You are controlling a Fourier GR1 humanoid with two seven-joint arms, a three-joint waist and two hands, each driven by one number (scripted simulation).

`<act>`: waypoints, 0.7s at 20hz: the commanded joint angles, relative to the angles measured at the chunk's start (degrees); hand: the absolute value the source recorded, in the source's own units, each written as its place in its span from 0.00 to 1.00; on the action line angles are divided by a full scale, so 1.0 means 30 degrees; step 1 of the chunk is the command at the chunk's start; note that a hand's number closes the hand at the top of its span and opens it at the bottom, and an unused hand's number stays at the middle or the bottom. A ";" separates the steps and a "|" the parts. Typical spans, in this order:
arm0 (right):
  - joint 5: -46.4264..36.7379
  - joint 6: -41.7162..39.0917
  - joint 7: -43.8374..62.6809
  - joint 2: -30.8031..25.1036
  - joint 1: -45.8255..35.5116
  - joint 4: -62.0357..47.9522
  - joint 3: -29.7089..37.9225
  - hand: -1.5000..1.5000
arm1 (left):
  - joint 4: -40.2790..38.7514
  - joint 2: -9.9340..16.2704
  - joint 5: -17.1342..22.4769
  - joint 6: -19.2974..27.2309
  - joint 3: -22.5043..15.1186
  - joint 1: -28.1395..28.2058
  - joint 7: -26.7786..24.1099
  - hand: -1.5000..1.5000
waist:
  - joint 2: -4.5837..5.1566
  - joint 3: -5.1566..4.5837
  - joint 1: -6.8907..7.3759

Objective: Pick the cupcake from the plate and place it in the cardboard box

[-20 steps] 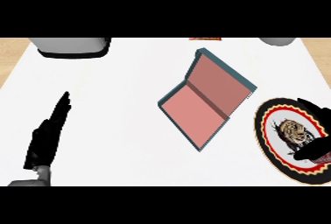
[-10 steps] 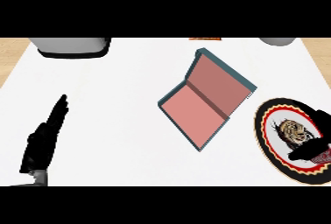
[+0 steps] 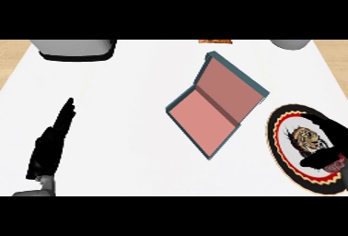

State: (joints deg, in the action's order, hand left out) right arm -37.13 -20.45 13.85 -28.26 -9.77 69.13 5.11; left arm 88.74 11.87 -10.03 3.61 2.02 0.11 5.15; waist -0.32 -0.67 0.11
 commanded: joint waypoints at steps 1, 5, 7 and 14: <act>0.0285 0.0145 -0.1630 0.0067 -0.0198 -0.2019 0.0556 1.00 | 0.1646 -0.0378 -0.0639 0.0422 -0.0459 0.0119 0.1482 0.50 | 0.0109 0.0236 0.0077; -0.1912 0.2965 -0.1574 -0.0208 0.0596 -0.0288 0.0146 1.00 | 0.0203 -0.0144 -0.0257 -0.0245 0.0022 0.0832 -0.0489 0.50 | 0.0087 0.0221 -0.0048; -0.2820 0.4186 -0.2215 -0.0285 -0.0268 -0.1939 0.0179 1.00 | 0.0892 -0.0545 -0.0222 -0.0097 -0.0134 0.0693 0.0525 0.50 | 0.0112 0.0230 0.0056; -0.3598 0.5192 -0.4465 -0.0858 0.0115 -0.0614 -0.0005 1.00 | -0.1462 -0.0833 -0.0857 0.0322 0.0224 -0.0903 -0.0436 0.50 | 0.0124 0.0222 -0.0114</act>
State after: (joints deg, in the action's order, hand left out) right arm -46.55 -7.52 6.72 -28.57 -10.81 67.54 5.01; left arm 88.58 10.16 -11.58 3.50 2.31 0.58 4.49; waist -0.15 -0.27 0.05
